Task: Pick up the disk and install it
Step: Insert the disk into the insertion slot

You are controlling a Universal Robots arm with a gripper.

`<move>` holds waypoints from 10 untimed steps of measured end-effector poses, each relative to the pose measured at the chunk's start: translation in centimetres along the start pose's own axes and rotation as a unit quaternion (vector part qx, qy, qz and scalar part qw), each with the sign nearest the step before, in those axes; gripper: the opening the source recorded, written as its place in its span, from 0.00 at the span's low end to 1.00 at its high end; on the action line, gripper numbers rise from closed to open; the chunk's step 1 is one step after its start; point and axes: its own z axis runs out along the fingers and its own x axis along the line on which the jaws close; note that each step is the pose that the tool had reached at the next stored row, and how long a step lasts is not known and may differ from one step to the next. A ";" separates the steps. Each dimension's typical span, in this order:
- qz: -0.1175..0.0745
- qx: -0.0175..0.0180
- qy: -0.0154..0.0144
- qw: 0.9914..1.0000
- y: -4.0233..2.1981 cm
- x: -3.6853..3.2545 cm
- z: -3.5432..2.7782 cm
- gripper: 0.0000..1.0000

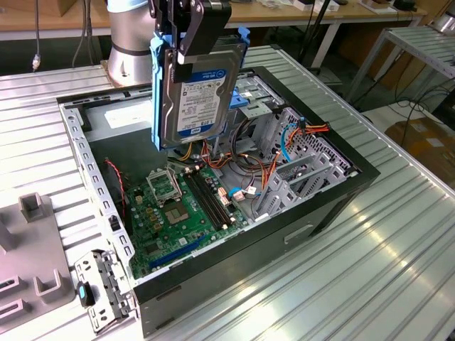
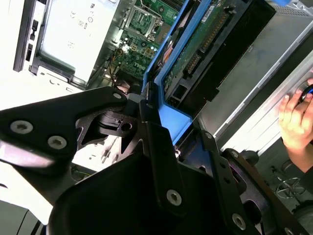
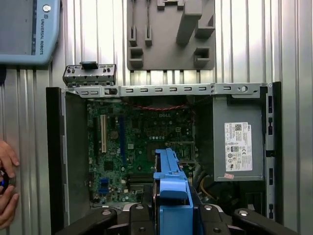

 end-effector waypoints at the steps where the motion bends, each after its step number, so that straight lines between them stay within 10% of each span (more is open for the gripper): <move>1: 0.000 0.000 0.000 1.000 -0.03 0.07 0.00 0.37; 10: 0.000 0.000 0.001 1.000 -0.17 1.42 0.18 0.37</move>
